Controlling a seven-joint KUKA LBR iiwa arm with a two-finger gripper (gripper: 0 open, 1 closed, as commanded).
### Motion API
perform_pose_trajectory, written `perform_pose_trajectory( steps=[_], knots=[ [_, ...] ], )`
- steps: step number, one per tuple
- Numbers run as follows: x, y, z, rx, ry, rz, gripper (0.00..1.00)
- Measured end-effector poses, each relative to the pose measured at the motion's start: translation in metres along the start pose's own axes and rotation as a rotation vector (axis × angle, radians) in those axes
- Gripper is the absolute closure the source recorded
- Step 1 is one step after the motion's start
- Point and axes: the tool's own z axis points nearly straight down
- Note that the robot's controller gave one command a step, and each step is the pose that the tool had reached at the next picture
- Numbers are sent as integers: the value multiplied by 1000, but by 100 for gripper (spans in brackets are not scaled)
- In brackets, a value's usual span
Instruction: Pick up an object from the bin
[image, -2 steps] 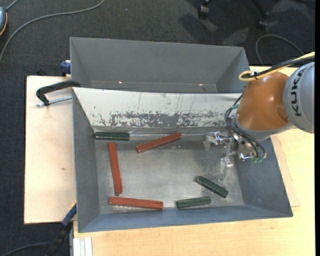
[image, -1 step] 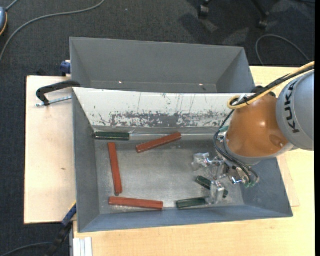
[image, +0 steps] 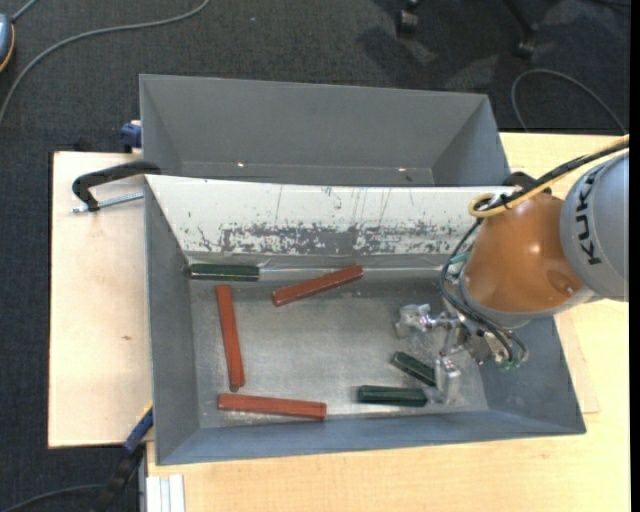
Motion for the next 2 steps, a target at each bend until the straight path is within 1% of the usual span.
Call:
perform_pose_trajectory(
  steps=[1, 2],
  knots=[
    [0, 2, -1, 0, 0, -2, 100],
    [-47, 5, -155, 5, -14, -29, 100]
  ],
)
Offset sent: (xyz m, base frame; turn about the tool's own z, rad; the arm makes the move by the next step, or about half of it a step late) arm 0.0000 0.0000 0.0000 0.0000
